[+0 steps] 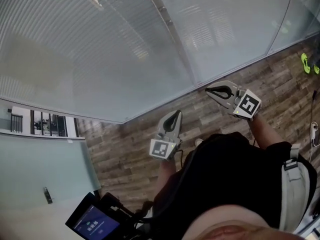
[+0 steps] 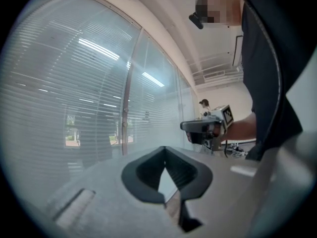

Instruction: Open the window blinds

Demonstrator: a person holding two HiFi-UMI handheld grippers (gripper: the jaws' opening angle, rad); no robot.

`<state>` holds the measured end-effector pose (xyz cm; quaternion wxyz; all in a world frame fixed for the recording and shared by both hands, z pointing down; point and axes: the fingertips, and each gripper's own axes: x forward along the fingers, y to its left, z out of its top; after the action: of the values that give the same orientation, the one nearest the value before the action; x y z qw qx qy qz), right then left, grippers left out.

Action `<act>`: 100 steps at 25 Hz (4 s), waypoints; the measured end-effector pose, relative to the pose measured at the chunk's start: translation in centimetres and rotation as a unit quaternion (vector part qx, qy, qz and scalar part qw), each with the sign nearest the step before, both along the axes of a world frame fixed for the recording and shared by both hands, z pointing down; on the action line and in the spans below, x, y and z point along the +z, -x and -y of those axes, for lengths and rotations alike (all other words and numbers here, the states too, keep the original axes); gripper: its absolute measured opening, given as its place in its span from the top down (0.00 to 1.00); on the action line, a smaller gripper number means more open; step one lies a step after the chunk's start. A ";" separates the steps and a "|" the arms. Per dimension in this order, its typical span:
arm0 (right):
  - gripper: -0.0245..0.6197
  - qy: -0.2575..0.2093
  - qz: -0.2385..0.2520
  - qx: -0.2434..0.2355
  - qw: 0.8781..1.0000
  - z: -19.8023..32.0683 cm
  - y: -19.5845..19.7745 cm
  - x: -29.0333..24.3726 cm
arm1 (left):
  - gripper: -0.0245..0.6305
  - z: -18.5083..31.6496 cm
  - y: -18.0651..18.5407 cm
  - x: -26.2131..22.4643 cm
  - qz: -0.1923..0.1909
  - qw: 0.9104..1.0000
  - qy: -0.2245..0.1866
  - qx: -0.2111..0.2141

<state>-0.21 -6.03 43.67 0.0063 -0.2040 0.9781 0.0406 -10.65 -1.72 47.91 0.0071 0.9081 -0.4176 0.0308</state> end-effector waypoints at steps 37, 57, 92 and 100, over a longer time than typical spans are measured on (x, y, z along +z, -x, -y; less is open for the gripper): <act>0.95 0.027 -0.041 -0.004 0.999 2.1 9.5 1.8 | 0.96 2.7 6.9 0.8 -0.027 0.999 -0.013 0.025; 0.95 0.012 -0.039 0.007 0.999 15.8 4.2 2.0 | 0.96 15.7 3.3 -0.4 0.006 1.000 0.008 0.012; 0.95 -0.023 -0.062 0.194 0.979 19.7 0.6 -0.9 | 0.96 21.2 1.1 -1.4 0.008 0.985 0.000 0.172; 0.95 -0.098 -0.179 0.230 0.951 22.4 1.7 -3.0 | 0.96 20.0 1.8 -0.4 0.002 0.984 0.004 0.179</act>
<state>-1.96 -28.39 40.66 -0.1587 -0.4114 0.8809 0.1721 -12.49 -21.76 47.53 0.0045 0.9682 -0.2478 0.0349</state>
